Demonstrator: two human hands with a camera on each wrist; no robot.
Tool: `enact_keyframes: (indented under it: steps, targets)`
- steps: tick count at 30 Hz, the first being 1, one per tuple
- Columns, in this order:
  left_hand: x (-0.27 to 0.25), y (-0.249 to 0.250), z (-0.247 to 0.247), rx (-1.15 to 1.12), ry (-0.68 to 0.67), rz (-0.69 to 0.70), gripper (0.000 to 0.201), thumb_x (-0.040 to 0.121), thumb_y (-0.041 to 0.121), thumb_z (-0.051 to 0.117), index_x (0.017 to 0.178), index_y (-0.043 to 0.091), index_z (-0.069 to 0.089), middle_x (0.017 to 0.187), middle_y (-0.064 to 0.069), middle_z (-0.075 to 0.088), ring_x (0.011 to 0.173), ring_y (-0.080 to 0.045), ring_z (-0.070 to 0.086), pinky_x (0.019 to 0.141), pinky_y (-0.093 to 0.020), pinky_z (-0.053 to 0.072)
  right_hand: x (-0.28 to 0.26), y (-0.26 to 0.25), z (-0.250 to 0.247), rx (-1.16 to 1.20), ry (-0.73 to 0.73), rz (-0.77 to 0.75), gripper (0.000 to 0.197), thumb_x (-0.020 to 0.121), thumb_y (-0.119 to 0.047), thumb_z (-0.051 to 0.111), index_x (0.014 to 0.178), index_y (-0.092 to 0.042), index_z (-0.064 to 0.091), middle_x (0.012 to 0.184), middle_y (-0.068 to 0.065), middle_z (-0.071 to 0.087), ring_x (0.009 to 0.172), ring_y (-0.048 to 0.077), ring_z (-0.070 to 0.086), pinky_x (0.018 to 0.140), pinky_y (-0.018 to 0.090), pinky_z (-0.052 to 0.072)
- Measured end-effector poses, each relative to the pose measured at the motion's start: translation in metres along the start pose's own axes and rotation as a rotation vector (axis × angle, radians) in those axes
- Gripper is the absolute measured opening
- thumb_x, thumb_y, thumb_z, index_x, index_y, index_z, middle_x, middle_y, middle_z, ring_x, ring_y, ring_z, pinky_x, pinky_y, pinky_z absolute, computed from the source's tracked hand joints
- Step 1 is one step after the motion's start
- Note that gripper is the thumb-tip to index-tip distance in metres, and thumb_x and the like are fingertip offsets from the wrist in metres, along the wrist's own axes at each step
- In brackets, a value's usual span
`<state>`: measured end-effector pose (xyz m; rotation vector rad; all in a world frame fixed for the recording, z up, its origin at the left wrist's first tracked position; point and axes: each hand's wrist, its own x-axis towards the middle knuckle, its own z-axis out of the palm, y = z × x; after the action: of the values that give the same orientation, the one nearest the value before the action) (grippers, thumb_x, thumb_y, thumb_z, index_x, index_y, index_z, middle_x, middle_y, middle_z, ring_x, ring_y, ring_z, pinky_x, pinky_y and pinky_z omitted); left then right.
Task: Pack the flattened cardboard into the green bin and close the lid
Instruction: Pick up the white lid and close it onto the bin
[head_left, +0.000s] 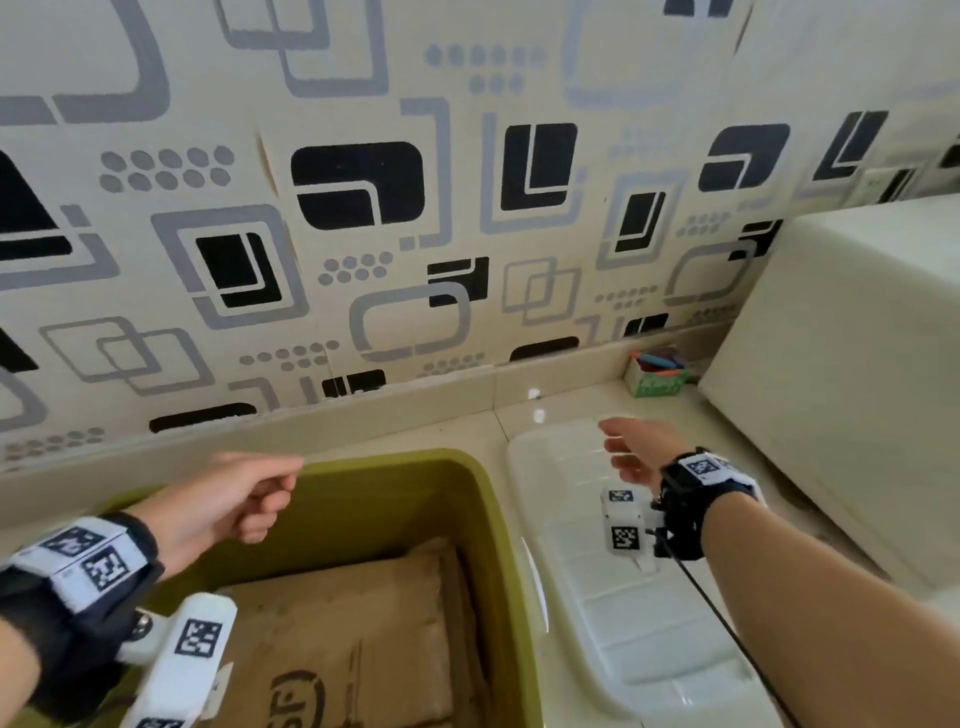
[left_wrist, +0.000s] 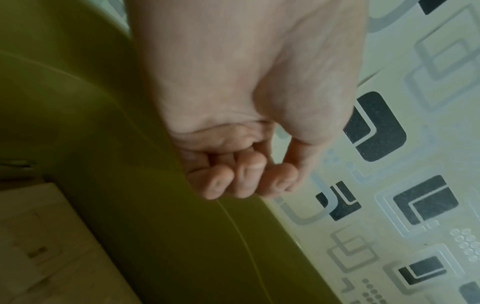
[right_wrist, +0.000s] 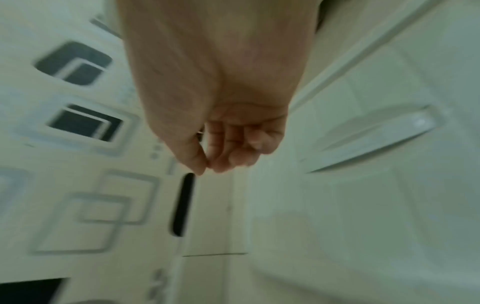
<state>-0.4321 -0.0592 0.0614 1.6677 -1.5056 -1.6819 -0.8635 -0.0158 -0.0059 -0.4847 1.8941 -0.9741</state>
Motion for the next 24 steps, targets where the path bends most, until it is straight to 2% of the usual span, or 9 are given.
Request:
enact_keyframes:
  steps: [3,6,9,14,16,18,21,22,24]
  targets:
    - [0.011,0.016,0.010,-0.051,0.058,0.064,0.026,0.097,0.029,0.056,0.086,0.006,0.057,0.056,-0.001,0.050,0.046,-0.016,0.044,0.049,-0.028,0.040,0.016,0.042,-0.007,-0.244,0.040,0.091,0.017,0.093,-0.020,0.067,0.098,-0.004,0.067,0.077,0.006,0.068,0.060,0.020,0.058,0.055,0.027,0.042]
    - [0.026,0.039,0.025,-0.074,0.080,0.105,0.023,0.097,0.028,0.057,0.087,0.008,0.059,0.060,-0.002,0.055,0.049,-0.016,0.048,0.049,-0.028,0.042,0.025,0.059,-0.004,-0.328,0.030,0.113,0.014,0.093,-0.015,0.066,0.090,-0.002,0.066,0.078,0.009,0.068,0.061,0.022,0.060,0.056,0.027,0.043]
    - [0.042,0.058,0.048,-0.060,0.076,0.116,0.021,0.098,0.027,0.055,0.086,0.010,0.059,0.061,-0.001,0.057,0.052,-0.016,0.049,0.052,-0.027,0.042,0.034,0.063,0.000,-0.420,0.062,0.087,0.018,0.088,-0.019,0.070,0.082,-0.002,0.066,0.088,0.014,0.073,0.076,0.029,0.068,0.064,0.031,0.051]
    - [0.060,0.069,0.088,-0.039,0.055,0.106,0.020,0.098,0.024,0.058,0.085,0.009,0.061,0.064,-0.003,0.059,0.053,-0.016,0.049,0.054,-0.028,0.040,0.038,0.069,0.005,-0.661,0.096,0.034,0.038,0.081,-0.030,0.081,0.106,-0.003,0.070,0.106,0.014,0.072,0.099,0.033,0.070,0.080,0.033,0.055]
    - [0.063,0.072,0.097,-0.041,0.058,0.110,0.020,0.098,0.022,0.058,0.083,0.009,0.061,0.062,-0.003,0.058,0.051,-0.015,0.049,0.049,-0.024,0.040,0.039,0.072,0.006,-0.749,0.099,0.017,0.041,0.079,-0.028,0.083,0.111,-0.007,0.067,0.111,0.012,0.070,0.097,0.032,0.067,0.080,0.032,0.053]
    - [0.067,0.076,0.104,-0.044,0.046,0.118,0.020,0.098,0.023,0.058,0.083,0.010,0.060,0.062,-0.003,0.058,0.050,-0.015,0.050,0.046,-0.023,0.041,0.038,0.076,0.005,-0.849,0.124,-0.016,0.038,0.082,-0.023,0.077,0.115,-0.009,0.064,0.112,0.010,0.067,0.092,0.031,0.063,0.076,0.031,0.051]
    - [0.071,0.080,0.112,-0.039,0.026,0.128,0.019,0.097,0.023,0.059,0.084,0.010,0.061,0.062,-0.003,0.059,0.049,-0.015,0.052,0.046,-0.023,0.043,0.039,0.082,0.004,-0.910,0.158,-0.031,0.041,0.088,-0.022,0.068,0.124,-0.010,0.054,0.123,0.012,0.061,0.111,0.033,0.063,0.089,0.037,0.053]
    - [0.072,0.082,0.115,-0.038,0.023,0.131,0.019,0.097,0.023,0.060,0.084,0.010,0.061,0.062,-0.003,0.059,0.048,-0.015,0.051,0.046,-0.024,0.043,0.039,0.083,0.004,-0.908,0.161,-0.028,0.040,0.088,-0.023,0.067,0.124,-0.010,0.054,0.125,0.013,0.060,0.115,0.034,0.062,0.092,0.038,0.054]
    - [0.074,0.083,0.120,-0.041,0.026,0.135,0.020,0.097,0.022,0.060,0.081,0.010,0.060,0.061,-0.004,0.059,0.047,-0.015,0.050,0.044,-0.023,0.042,0.038,0.084,0.003,-0.905,0.158,-0.021,0.033,0.088,-0.022,0.066,0.117,-0.009,0.059,0.122,0.013,0.064,0.111,0.034,0.065,0.087,0.036,0.054]
